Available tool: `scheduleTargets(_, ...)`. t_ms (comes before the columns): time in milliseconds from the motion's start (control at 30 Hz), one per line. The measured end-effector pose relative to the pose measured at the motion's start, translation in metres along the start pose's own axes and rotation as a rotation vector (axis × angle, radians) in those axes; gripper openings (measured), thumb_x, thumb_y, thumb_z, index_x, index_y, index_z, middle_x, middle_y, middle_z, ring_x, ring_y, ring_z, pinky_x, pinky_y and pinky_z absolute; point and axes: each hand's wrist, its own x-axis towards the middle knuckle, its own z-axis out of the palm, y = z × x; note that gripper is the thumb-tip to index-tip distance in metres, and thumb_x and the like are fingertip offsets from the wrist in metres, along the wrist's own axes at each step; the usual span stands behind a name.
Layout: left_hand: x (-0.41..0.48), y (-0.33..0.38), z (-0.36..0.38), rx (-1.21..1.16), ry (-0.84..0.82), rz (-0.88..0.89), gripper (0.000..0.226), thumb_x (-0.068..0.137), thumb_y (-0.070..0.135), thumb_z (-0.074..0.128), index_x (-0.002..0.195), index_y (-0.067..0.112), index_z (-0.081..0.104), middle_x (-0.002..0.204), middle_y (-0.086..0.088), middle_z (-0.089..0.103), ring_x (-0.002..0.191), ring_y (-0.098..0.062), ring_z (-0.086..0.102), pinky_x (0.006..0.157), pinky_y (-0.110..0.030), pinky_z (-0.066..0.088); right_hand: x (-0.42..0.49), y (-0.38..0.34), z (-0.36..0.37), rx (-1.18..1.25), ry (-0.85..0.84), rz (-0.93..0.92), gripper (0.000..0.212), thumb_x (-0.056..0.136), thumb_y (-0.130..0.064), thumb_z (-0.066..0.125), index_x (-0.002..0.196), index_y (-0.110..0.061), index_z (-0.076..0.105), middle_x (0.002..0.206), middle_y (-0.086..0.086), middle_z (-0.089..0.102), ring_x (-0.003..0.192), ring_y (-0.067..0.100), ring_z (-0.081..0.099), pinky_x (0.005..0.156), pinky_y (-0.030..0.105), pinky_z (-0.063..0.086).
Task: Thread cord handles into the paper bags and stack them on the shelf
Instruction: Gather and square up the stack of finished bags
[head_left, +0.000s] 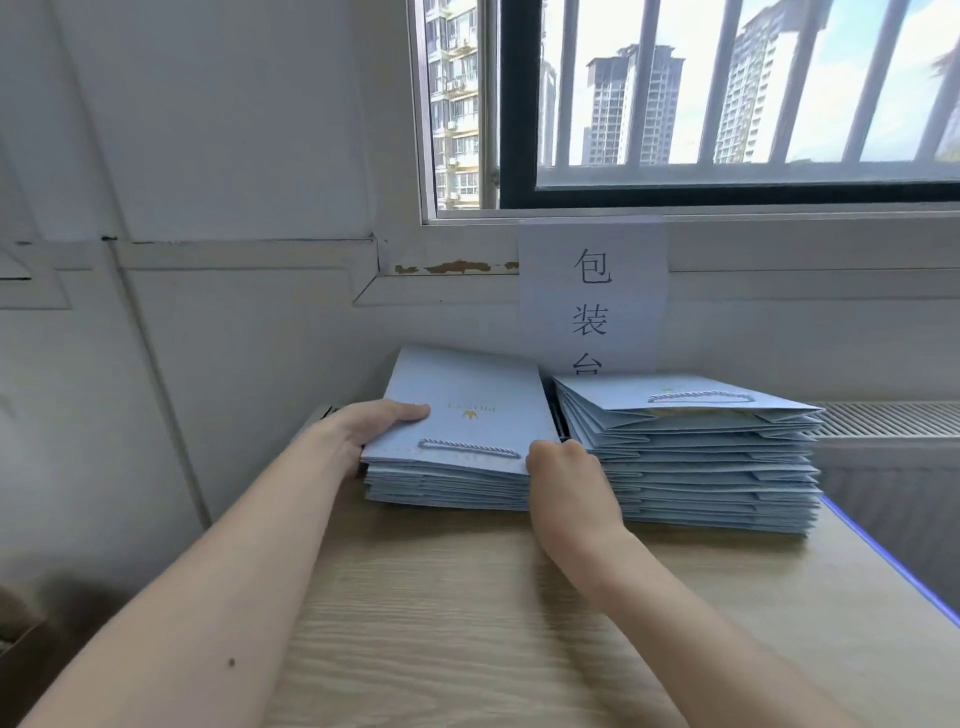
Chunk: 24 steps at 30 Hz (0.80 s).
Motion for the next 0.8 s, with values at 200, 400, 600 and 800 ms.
scheduleTargets(200,-0.046,-0.026,-0.016,-0.173,0.089,-0.004,0.017,0.096,0.015,0.062,0.105,0.001,0.059,0.075,-0.014,0.072,0.055,-0.026,0.069,0.048,-0.032,0.056,-0.011,0.002,0.006,0.278,0.140,-0.146,0.027,0.085,0.015,0.046,0.071,-0.007,0.052,0.072,-0.001,0.049,0.068,0.021,0.047,0.053,0.027,0.031)
scheduleTargets(400,-0.127,-0.075,0.010,-0.574,0.486,0.177,0.035,0.086,0.006,0.071,0.115,-0.006,0.055,0.102,-0.016,0.068,0.071,-0.026,0.067,0.048,-0.028,0.052,-0.062,-0.024,-0.015,1.106,0.001,0.540,0.065,0.083,-0.054,0.073,0.123,-0.012,0.042,0.124,0.003,0.041,0.117,0.024,0.047,0.101,0.038,0.043)
scheduleTargets(600,-0.189,-0.103,0.078,-0.862,0.599,0.374,0.034,0.089,0.007,0.070,0.119,0.006,0.053,0.107,-0.008,0.068,0.090,-0.023,0.070,0.074,-0.036,0.058,-0.092,-0.038,-0.022,1.740,-0.391,0.608,0.048,0.080,-0.052,0.076,0.112,-0.017,0.068,0.103,0.006,0.076,0.100,0.027,0.070,0.094,0.044,0.054)
scheduleTargets(800,-0.216,-0.123,0.106,-0.719,0.335,0.404,0.029,0.087,0.019,0.073,0.114,0.014,0.065,0.106,-0.001,0.075,0.094,-0.016,0.073,0.079,-0.032,0.057,-0.102,0.001,-0.025,1.685,-0.062,0.509,0.049,0.083,-0.034,0.079,0.114,0.001,0.066,0.099,0.014,0.076,0.093,0.032,0.074,0.089,0.048,0.058)
